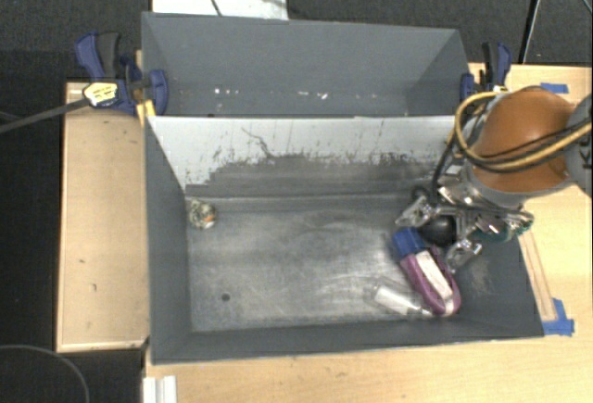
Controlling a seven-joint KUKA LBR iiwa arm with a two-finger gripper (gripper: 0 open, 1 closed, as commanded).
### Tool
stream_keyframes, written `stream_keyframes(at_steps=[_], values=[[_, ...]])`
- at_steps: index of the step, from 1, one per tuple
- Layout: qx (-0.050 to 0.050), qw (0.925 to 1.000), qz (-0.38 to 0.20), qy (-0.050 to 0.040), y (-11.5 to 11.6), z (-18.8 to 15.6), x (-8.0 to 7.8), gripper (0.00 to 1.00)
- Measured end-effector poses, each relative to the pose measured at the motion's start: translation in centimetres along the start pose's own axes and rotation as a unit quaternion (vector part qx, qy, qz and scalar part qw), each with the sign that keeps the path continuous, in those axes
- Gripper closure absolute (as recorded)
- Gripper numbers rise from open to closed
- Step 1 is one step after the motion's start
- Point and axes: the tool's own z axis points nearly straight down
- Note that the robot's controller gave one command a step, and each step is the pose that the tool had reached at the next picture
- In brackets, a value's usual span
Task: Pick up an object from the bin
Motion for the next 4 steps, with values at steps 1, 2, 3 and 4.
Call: stream_keyframes(at_steps=[1, 2, 3, 4], values=[[-0.003, 1.0, 0.003, 0.0006, 0.1, -0.1, -0.1, 1.0], [0.002, 0.9939, -0.111, 0.0016, 2.4, -11.8, 1.1, 1.0], [-0.001, 0.9942, -0.108, 0.003, 2.5, -11.5, 1.2, 0.0], [0.006, 0.999, -0.045, -0.0003, 3.0, -1.6, -0.6, 0.0]])
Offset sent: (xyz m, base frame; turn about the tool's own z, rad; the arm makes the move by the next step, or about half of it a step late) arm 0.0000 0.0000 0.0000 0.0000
